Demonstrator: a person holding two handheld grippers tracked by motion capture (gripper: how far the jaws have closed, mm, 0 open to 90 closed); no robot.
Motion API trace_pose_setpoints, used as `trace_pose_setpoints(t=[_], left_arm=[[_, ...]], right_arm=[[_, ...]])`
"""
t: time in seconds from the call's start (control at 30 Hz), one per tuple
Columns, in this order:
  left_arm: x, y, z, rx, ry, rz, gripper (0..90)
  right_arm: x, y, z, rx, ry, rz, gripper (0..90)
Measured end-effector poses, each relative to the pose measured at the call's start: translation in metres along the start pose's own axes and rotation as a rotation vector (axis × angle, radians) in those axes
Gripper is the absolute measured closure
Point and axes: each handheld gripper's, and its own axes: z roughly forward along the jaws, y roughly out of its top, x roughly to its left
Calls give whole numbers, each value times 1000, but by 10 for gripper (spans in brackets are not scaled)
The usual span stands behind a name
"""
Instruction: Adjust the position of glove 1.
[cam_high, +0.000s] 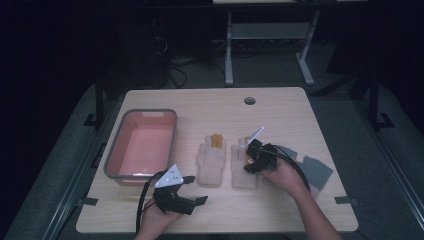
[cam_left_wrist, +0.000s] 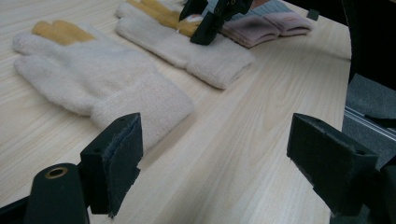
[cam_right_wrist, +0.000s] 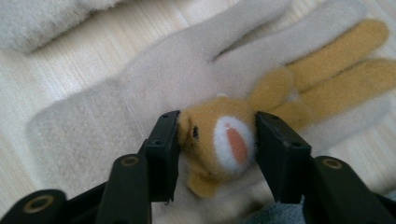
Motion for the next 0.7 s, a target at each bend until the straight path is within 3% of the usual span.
trace_pose_setpoints(t=[0.43,0.7], left_arm=[[-1,0,0,-4,4,1,181],[-1,0,-2,-3,13,2,181]], right_arm=[[0,0,-9,-21,-3,37,590],[3,2,-17,-29,-15,23,592]])
